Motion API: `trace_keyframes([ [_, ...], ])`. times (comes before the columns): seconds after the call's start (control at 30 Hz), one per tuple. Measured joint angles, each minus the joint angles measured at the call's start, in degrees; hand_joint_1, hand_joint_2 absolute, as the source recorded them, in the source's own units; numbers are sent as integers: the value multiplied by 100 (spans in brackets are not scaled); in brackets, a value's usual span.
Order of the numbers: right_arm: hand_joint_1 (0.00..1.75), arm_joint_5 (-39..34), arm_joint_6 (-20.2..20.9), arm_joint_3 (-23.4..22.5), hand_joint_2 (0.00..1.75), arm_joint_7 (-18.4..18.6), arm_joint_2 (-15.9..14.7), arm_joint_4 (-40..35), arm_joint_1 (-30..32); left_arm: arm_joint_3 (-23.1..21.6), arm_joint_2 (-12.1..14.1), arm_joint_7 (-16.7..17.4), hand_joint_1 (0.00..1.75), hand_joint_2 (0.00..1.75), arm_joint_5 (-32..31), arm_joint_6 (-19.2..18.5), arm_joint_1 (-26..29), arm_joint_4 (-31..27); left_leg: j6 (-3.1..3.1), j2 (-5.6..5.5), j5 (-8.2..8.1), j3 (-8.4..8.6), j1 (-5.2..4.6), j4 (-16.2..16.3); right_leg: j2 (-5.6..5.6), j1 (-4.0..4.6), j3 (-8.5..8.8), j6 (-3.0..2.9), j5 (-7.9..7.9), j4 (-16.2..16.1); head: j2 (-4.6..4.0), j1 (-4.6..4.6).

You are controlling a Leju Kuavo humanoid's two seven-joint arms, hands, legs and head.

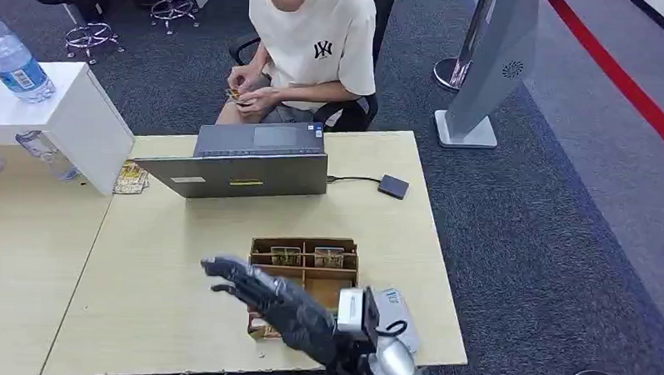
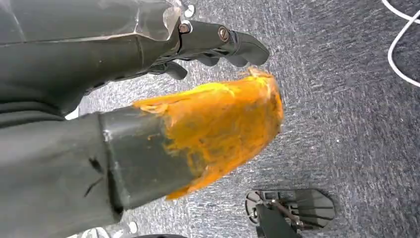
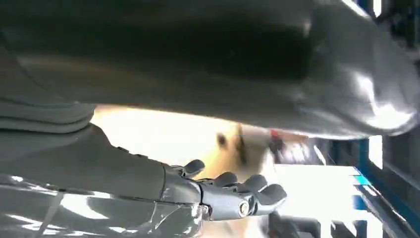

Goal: Pass the card to the sensor for recognition and then transmit it.

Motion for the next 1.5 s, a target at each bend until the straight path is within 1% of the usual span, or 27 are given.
trace_keyframes([
  [0.07,0,37,56,175,0,-149,-179,206,202,33,4,0,0,0,35,17,14,0,0,1,0,0,-1,0,2,0,-2,0,0,-2,0,2],
  [0.17,0,124,22,353,0,-192,-432,464,419,94,26,-24,0,0,63,33,45,0,1,2,0,0,-1,0,2,-1,-2,1,1,-4,0,-2],
  [0.2,0,181,-58,427,0,-192,-526,556,466,118,30,-46,0,0,74,35,54,0,1,2,0,2,-1,0,2,-1,0,1,1,-5,0,4],
  [0.3,0,456,-432,687,0,-174,-806,864,601,184,53,-70,0,0,105,50,71,0,1,2,0,2,-2,0,0,-1,2,2,2,-5,0,0],
  [0.37,0,685,-762,859,0,-131,-968,1062,650,214,68,-70,0,0,138,55,84,0,1,3,0,3,-2,0,4,-1,-2,1,2,-4,0,2],
  [0.57,0,1156,-1833,1162,0,0,-1370,1625,728,332,109,-124,0,0,205,72,119,0,1,2,0,3,-1,1,1,-1,3,1,2,-4,0,0],
  [0.63,0,1257,-2066,1219,0,51,-1482,1737,750,354,120,-142,0,0,234,76,133,0,1,4,0,4,-1,1,3,0,2,1,2,-4,0,0],
  [0.8,0,1633,-2729,1339,0,234,-1703,2028,751,431,138,-188,0,0,260,83,165,0,1,4,0,4,-1,1,2,-1,3,2,2,-4,0,0],
  [1.0,0,2131,-3549,1435,0,416,-1805,2543,697,516,144,-197,0,0,321,83,174,0,1,3,0,5,-1,1,2,-1,4,2,3,-4,0,0],
  [1.13,0,2426,-3934,1464,0,577,-1829,2934,639,584,146,-271,0,0,360,63,177,0,1,3,0,5,-1,1,2,-1,4,2,2,-4,0,0],
  [1.3,0,2645,-4291,1462,0,543,-1812,3812,448,627,166,-380,0,0,387,-33,181,0,1,3,0,5,-1,1,2,-1,4,2,2,-4,0,0],
  [1.33,0,2653,-4322,1459,0,514,-1801,3992,400,636,168,-380,0,175,389,-35,181,0,1,3,0,4,-1,1,2,-1,4,2,2,-4,0,0],
  [1.4,0,2677,-4378,1451,0,492,-1785,4302,346,667,173,-380,0,175,404,-37,181,0,1,3,0,4,-1,1,2,-1,4,2,2,-4,0,2],
  [1.5,0,2699,-4505,1398,0,580,-1709,4772,243,713,175,-374,0,175,415,-37,181,0,1,4,0,5,-2,1,2,-1,4,2,2,-4,0,0],
])
